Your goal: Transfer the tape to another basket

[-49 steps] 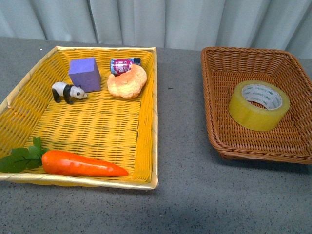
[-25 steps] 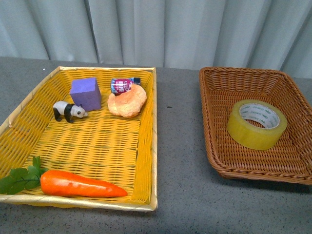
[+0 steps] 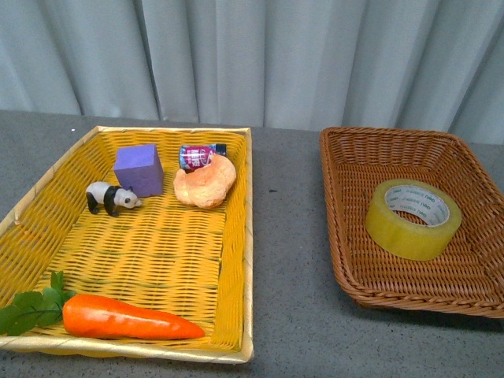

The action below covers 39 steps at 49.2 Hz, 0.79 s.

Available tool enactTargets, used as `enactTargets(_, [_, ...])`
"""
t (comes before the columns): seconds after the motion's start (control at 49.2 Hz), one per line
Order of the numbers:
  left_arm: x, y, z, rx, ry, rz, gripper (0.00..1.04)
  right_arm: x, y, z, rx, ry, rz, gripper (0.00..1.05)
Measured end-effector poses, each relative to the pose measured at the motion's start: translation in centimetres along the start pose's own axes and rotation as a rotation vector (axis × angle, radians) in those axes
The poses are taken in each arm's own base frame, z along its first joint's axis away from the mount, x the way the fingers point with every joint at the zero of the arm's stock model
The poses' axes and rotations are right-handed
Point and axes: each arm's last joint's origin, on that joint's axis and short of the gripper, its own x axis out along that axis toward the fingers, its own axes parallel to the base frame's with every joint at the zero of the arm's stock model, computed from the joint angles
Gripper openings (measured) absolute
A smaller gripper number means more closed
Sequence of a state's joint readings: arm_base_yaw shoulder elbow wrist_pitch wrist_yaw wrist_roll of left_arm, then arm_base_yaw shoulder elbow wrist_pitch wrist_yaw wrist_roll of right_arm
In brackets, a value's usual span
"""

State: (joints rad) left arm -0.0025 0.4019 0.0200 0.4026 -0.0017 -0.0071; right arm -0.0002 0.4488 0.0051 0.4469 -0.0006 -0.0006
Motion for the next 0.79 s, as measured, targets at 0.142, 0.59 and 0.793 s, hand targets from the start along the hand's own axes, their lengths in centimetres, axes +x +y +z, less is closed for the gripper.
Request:
enactTargets(0.142, [-0.6,0.0,0.1,0.000,-0.003,0.000,0.04,-0.6,0.0,0.1,0.000,-0.003,0.000,0.01])
enactTargets(0.59, [-1.6,0.0,0.0,0.000,-0.003,0.000,0.04,-1.6,0.0,0.1,0.000,-0.006,0.000,0.01])
enactTargets(0.793, [-2.7,0.0,-0.2,0.000,0.003,-0.002,0.04,-2.5,0.0,-0.4,0.000,0.032,0.002,0.01])
